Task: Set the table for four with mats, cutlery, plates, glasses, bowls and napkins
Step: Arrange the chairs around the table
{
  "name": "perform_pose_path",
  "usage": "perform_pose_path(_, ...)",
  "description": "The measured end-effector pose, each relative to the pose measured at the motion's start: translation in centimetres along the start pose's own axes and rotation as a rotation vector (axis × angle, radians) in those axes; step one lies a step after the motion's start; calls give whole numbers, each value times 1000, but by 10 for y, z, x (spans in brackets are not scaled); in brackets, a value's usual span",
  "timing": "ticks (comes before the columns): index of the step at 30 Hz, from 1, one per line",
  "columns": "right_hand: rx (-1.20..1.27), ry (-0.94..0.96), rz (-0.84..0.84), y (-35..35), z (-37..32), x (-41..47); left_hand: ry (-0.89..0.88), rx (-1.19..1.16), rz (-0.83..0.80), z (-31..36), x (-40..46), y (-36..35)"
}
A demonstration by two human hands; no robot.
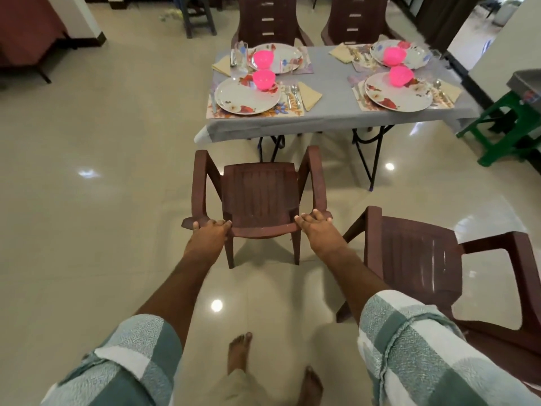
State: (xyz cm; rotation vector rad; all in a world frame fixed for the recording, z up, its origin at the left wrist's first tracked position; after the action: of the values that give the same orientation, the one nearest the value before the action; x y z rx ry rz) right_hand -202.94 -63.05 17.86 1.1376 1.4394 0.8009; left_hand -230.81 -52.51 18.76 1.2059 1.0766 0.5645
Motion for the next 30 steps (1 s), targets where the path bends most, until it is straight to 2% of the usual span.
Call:
perform_pose_path(4,-10,23,-17,-2,2,-4,-4,2,-56,19,-9,11)
perform_pose_path(6,-32,72,-22,2,4,-13,-17,23,-9,35,-20,14)
perform_pose_path(13,-94,140,177,16,33,-91,-141,-152,124,146,-53,26)
perform_pose_path(18,-66,-3,207,20,93,-183,-362,-138,99,250,-75,18)
perform_pose_path(26,-1,-387,221,-23,190,-331,-700,-100,-38,397,-129,-13)
perform_pose_path(30,-20,-447,276,-47,210,-411,-830,-126,-93,450,-174,-43)
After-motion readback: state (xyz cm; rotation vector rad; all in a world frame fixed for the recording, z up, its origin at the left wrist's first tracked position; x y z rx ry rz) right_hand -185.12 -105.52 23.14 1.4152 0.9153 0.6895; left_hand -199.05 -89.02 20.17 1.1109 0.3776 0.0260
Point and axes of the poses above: each hand's wrist, its own x-axis towards the middle knuckle, its own y-axis out of the back of the hand, z = x × y, the point moved 1 cm from there along x, towards the middle knuckle, and after that the axes turned 4 degrees about y, right-handed, at the moved point
